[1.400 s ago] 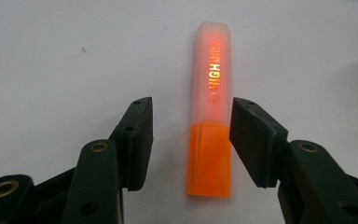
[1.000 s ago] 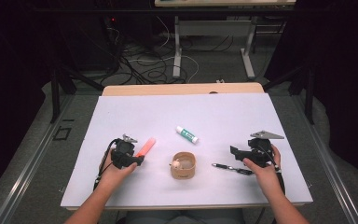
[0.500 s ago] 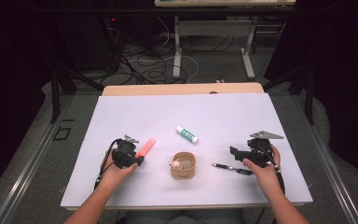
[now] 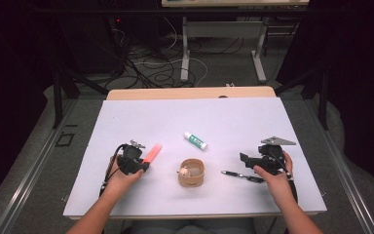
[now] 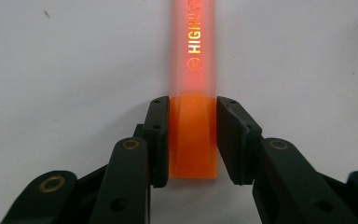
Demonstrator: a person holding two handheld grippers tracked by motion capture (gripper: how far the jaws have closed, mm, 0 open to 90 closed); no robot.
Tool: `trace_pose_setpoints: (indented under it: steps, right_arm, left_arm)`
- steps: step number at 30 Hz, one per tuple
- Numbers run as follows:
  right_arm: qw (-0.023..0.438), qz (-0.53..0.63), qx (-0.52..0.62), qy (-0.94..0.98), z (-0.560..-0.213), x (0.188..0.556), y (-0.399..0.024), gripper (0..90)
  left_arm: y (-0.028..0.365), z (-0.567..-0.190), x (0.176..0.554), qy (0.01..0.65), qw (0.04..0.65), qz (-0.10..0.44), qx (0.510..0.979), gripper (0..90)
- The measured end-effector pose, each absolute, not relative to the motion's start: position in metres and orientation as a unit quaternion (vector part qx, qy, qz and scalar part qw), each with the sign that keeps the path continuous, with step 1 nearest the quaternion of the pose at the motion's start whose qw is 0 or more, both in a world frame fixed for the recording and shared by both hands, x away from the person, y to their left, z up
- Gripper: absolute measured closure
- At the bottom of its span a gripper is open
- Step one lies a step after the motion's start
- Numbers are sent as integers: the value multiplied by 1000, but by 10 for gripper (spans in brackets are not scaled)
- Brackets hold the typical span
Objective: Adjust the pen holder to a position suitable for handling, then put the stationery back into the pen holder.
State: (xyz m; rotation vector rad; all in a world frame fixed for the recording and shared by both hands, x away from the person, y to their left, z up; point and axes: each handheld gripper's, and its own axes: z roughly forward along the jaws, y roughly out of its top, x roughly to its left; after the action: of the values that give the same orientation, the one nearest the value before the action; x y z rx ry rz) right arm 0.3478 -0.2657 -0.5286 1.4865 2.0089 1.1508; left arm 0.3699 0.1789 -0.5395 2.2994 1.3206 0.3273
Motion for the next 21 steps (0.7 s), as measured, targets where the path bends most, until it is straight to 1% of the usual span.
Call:
trace_pose_setpoints:
  steps: [2,15,21]
  right_arm:
    - [194,410,531,716,-528,348,-266,168]
    - [196,411,530,715,-528,348,-266,168]
    - [199,409,527,718,-528,347,-266,168]
  left_arm:
    - [179,-538,370,483,228,114,838,667]
    - [186,-531,368,491,253,104,827,670]
    - [188,-528,366,493,263,83,825,670]
